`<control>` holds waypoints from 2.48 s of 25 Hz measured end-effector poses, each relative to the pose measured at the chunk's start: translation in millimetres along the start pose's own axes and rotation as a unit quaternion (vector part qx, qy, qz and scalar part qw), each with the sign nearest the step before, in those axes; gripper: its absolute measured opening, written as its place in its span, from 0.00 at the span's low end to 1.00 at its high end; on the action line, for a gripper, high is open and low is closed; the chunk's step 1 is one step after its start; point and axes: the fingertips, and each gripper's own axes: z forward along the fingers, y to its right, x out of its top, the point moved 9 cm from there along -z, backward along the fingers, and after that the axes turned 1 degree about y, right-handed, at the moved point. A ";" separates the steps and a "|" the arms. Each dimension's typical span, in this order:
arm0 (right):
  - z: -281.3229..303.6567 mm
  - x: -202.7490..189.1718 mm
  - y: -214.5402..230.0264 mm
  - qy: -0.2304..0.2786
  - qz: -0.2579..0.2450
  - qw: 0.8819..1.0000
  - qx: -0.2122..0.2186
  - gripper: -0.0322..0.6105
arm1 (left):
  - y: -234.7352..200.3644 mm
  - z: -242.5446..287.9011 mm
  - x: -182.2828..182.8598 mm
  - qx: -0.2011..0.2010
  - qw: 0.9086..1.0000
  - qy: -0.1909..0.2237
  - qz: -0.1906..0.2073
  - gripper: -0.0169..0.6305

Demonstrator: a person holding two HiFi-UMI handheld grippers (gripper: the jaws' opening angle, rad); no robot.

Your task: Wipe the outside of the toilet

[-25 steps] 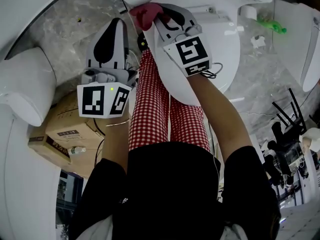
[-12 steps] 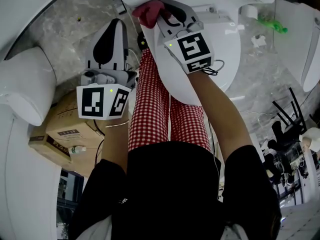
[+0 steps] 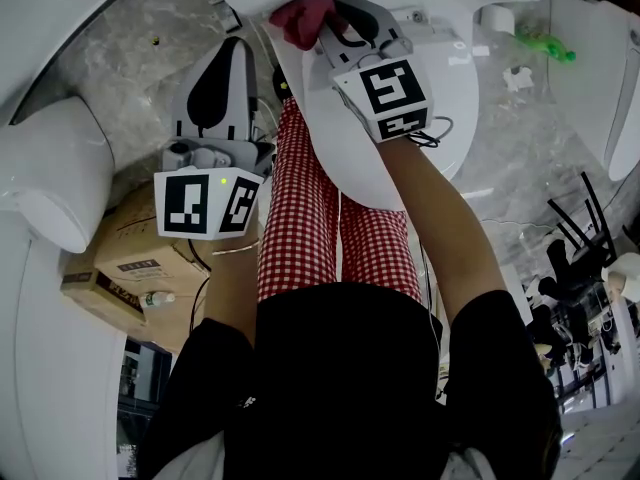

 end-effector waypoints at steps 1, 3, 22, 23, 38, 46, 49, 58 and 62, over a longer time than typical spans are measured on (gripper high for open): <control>-0.4 0.0 0.8 0.000 0.002 1.000 -0.002 0.15 | 0.5 0.6 0.5 -0.001 1.000 0.000 0.000 0.04; -1.5 -0.6 2.4 0.001 0.008 1.000 -0.007 0.15 | 0.7 1.1 1.5 -0.003 1.000 0.000 0.001 0.04; -19.7 -12.4 43.0 0.002 0.058 0.997 -0.051 0.15 | 18.7 21.4 0.0 -0.016 1.000 -0.011 0.009 0.04; -20.9 -12.9 45.6 0.003 0.060 0.997 -0.054 0.15 | 20.2 22.7 -0.4 -0.017 1.000 -0.011 0.009 0.04; -41.2 -18.9 78.9 0.003 0.072 0.993 -0.092 0.15 | 38.9 36.7 -1.5 -0.031 0.999 -0.018 0.015 0.04; -57.4 -25.5 104.6 0.006 0.097 0.988 -0.122 0.15 | 47.8 43.2 -2.1 -0.034 0.999 -0.016 0.015 0.04; -63.8 -27.4 113.7 0.007 0.102 0.986 -0.135 0.15 | 49.9 45.8 -1.6 -0.036 0.999 -0.018 0.019 0.04; -80.4 -31.2 137.5 0.007 0.107 0.980 -0.170 0.15 | 54.2 50.2 0.4 -0.043 0.999 -0.021 0.022 0.04; -87.3 -33.3 147.4 0.006 0.105 0.977 -0.185 0.15 | 55.5 51.2 0.0 -0.046 0.998 -0.024 0.023 0.04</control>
